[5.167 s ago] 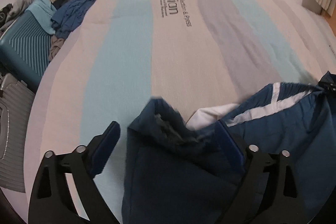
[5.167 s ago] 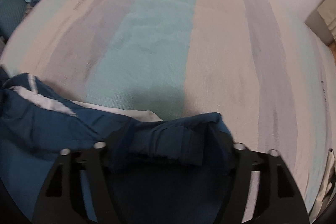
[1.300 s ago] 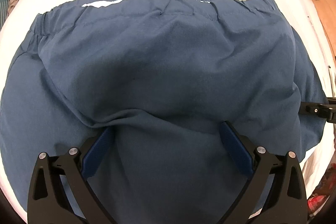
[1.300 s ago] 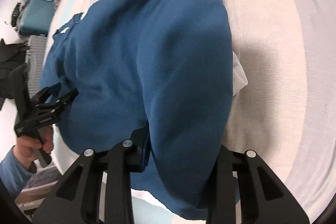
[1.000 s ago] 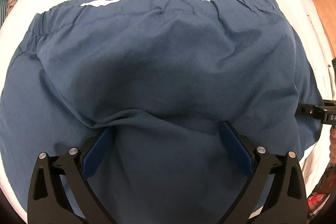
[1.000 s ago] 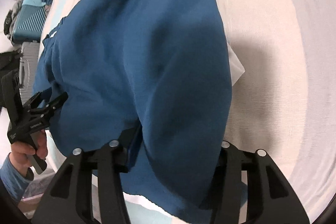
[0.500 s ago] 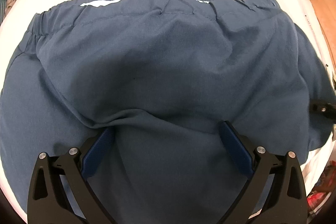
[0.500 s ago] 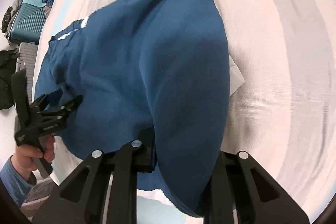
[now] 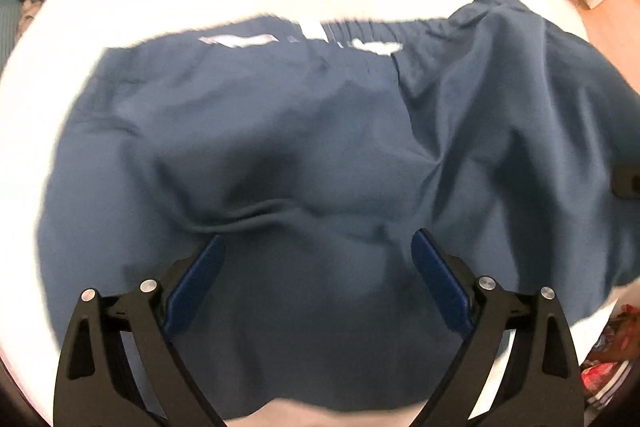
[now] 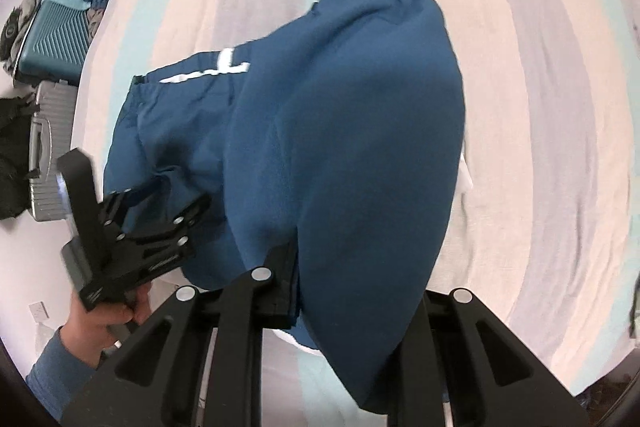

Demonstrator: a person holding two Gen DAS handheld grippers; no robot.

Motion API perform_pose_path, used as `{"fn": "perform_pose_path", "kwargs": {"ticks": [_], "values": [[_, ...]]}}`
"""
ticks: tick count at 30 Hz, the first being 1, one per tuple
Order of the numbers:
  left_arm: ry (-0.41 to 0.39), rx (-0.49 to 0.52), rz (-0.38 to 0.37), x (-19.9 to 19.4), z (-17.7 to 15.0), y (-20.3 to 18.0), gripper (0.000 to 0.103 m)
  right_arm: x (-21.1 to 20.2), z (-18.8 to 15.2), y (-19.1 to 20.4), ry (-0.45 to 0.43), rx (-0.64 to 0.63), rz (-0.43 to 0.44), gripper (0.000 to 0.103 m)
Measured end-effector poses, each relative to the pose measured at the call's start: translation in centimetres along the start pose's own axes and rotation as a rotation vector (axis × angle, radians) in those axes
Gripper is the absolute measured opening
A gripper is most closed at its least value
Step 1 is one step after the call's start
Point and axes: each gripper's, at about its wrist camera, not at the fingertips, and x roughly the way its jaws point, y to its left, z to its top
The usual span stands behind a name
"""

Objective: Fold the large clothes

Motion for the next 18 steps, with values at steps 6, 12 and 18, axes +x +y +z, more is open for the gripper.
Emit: {"fn": "perform_pose_path", "kwargs": {"ticks": [6,12,18], "values": [[-0.029,-0.031,0.047,-4.5,-2.0,4.3,0.093,0.0,0.1,5.7,-0.031,-0.065,-0.042,0.016],[-0.052,-0.045,0.052,-6.2,-3.8,9.1,0.093,2.0,-0.6,11.4,-0.101,-0.116,-0.084,0.016],[-0.048,-0.056,0.024,-6.9,-5.4,13.8,0.093,6.3,-1.6,16.7,-0.121,-0.076,-0.115,0.016]]}}
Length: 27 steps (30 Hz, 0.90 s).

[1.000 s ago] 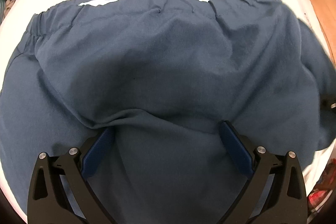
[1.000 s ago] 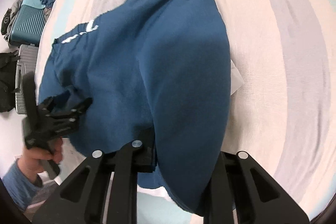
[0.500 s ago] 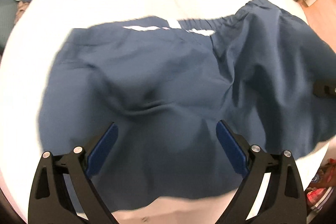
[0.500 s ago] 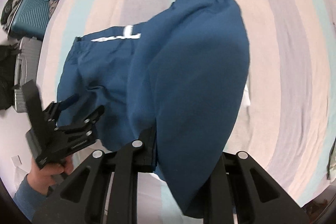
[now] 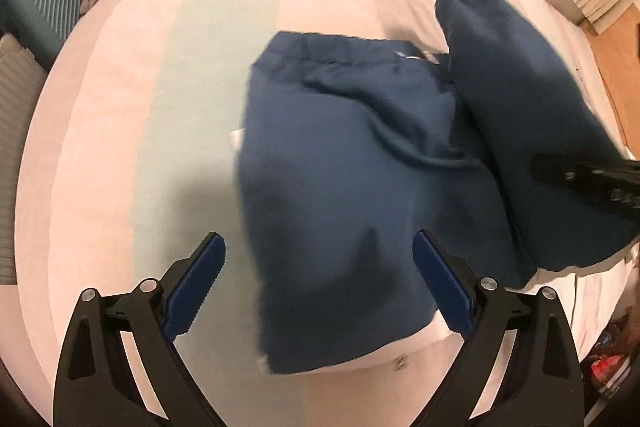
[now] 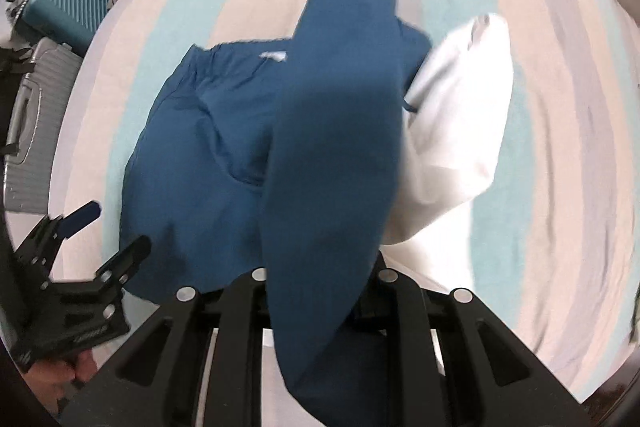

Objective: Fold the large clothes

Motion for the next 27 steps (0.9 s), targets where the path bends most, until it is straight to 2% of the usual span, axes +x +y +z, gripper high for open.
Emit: {"fn": "perform_pose_path", "kwargs": {"ticks": [5,10,15,18,21,27], "values": [[-0.001,0.030,0.002,-1.4,0.0,3.0,0.093,0.9,0.1,3.2,-0.025,0.039,-0.036,0.015],[-0.016,0.020,-0.011,-2.8,-0.3,4.7,0.093,-1.1,0.1,5.6,-0.072,0.053,-0.050,0.015],[-0.028,-0.002,-0.032,-4.5,-1.1,6.7,0.093,-2.3,-0.6,9.5,-0.115,-0.006,-0.098,0.015],[-0.036,-0.008,-0.036,-5.0,-1.2,7.6,0.093,-0.6,-0.9,13.3,-0.102,-0.067,-0.103,0.015],[-0.038,-0.008,-0.017,-5.1,-1.6,8.8,0.093,1.6,-0.8,15.6,-0.088,-0.088,-0.116,0.015],[-0.026,-0.052,0.025,-4.8,-3.2,12.4,0.093,5.4,-0.4,17.4,-0.073,-0.091,-0.150,0.015]]}}
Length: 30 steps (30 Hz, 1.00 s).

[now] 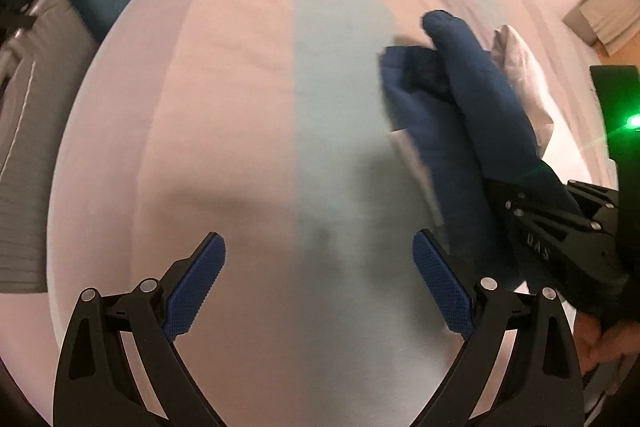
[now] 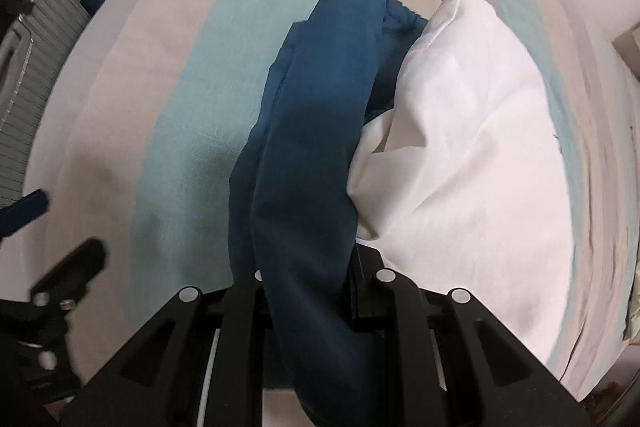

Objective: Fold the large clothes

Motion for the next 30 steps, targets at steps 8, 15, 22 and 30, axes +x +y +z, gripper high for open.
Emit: {"fn": "perform_pose_path", "kwargs": {"ticks": [8,15,22,30], "values": [[0.024,-0.078,0.021,0.8,-1.6,4.3,0.093,3.0,-0.9,1.0,0.004,-0.004,-0.014,0.018],[0.018,-0.116,0.045,0.1,-1.6,6.7,0.093,3.5,0.1,1.0,0.045,0.001,-0.020,0.022],[0.020,-0.126,0.065,-1.5,-2.2,8.2,0.093,3.5,2.0,0.8,0.086,0.072,0.051,0.045],[0.015,-0.151,0.071,-2.1,-3.1,9.0,0.093,3.3,1.3,2.6,0.067,-0.023,0.054,0.074]]}}
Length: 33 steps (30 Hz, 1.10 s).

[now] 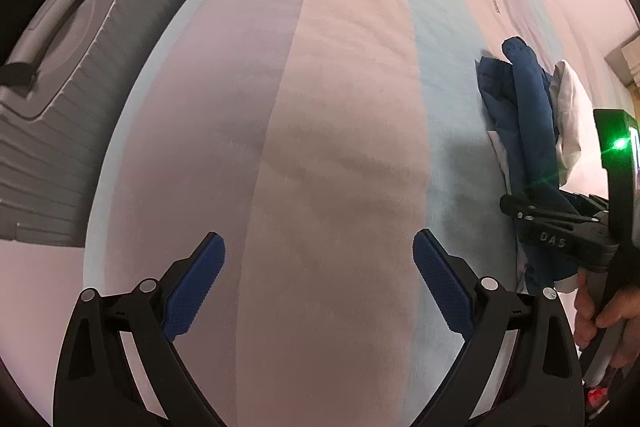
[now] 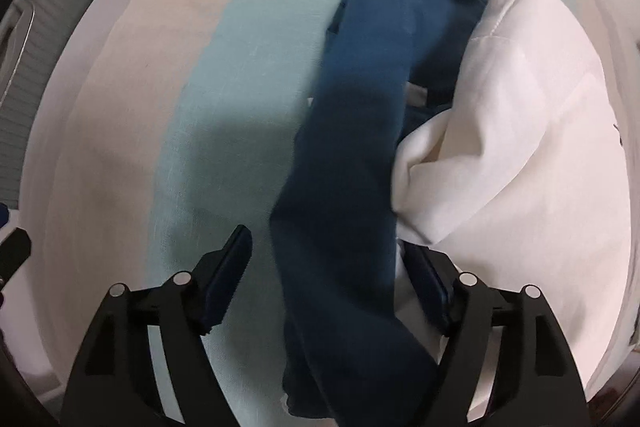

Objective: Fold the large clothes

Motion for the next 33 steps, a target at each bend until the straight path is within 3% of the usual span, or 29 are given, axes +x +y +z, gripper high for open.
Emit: {"fn": "perform_pose_path", "kwargs": {"ticks": [9,17,24,27,29,33], "values": [[0.008,0.006,0.003,-0.3,-0.9,-0.1,0.093,0.8,0.0,1.1,0.010,-0.083,-0.012,0.090],[-0.004,-0.016,0.010,-1.0,-0.8,0.6,0.094,-3.8,2.1,-3.2,-0.009,0.016,0.198,0.096],[-0.015,0.001,0.013,-2.0,-0.3,-0.3,0.094,-9.1,1.0,-6.8,-0.018,0.001,0.406,0.096],[-0.019,0.022,0.006,-2.6,0.3,-1.6,0.094,-12.4,0.3,-8.0,-0.078,-0.034,0.413,0.096],[-0.024,0.031,-0.015,-2.9,0.9,-2.8,0.096,-13.7,1.7,-9.2,-0.105,-0.029,0.414,0.096],[-0.032,0.063,-0.074,-3.0,2.5,-5.9,0.097,-15.9,1.3,-15.5,-0.163,-0.049,0.340,0.096]]}}
